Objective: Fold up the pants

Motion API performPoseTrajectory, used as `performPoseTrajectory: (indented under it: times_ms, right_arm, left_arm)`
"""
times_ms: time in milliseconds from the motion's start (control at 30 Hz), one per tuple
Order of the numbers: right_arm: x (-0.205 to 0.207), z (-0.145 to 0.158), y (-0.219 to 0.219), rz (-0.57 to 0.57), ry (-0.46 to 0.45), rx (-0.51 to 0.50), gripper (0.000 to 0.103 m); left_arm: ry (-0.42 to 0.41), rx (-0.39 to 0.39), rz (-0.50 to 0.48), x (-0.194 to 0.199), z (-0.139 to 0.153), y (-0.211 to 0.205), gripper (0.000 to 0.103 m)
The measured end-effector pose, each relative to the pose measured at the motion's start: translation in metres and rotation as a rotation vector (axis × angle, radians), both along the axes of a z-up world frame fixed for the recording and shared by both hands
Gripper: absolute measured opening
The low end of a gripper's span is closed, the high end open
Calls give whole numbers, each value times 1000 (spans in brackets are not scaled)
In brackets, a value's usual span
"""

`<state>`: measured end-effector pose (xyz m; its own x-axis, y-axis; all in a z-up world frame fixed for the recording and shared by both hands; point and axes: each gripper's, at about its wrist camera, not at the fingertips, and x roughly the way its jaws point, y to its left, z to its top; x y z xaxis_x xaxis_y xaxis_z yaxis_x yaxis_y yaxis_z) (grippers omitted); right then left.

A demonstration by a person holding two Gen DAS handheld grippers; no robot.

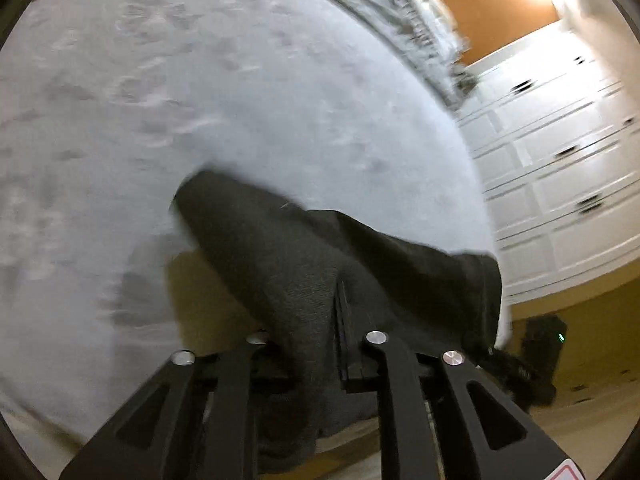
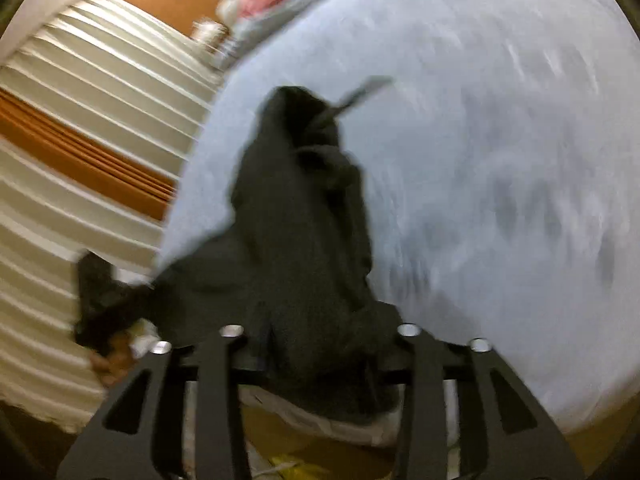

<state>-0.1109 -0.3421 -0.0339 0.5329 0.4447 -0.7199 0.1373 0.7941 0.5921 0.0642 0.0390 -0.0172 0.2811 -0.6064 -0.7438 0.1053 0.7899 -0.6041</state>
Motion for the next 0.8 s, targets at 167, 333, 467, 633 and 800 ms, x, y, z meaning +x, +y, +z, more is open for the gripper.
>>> performPoseTrajectory:
  times_ms: [167,333,467,633,800]
  right_arm:
    - [-20,-49,20,-127,43,-52,87]
    - [-10,-56,29,-111,16,54,82]
    - [-1,-60,34,-144,6,74,28]
    - [-20,18,55,-129,-154,79,25]
    - [-27,146,90,-79,-502,-58,25]
  left_arm:
    - [128,-4,-29,-23,-54,5,59]
    - [101,-203,105,-28,-75,26,74]
    - [241,-281,90,-19,-91,27,7]
    - [-58,-252,-48,-23,46,26,6]
    - [-431,-295,-117,-27,197,45,6]
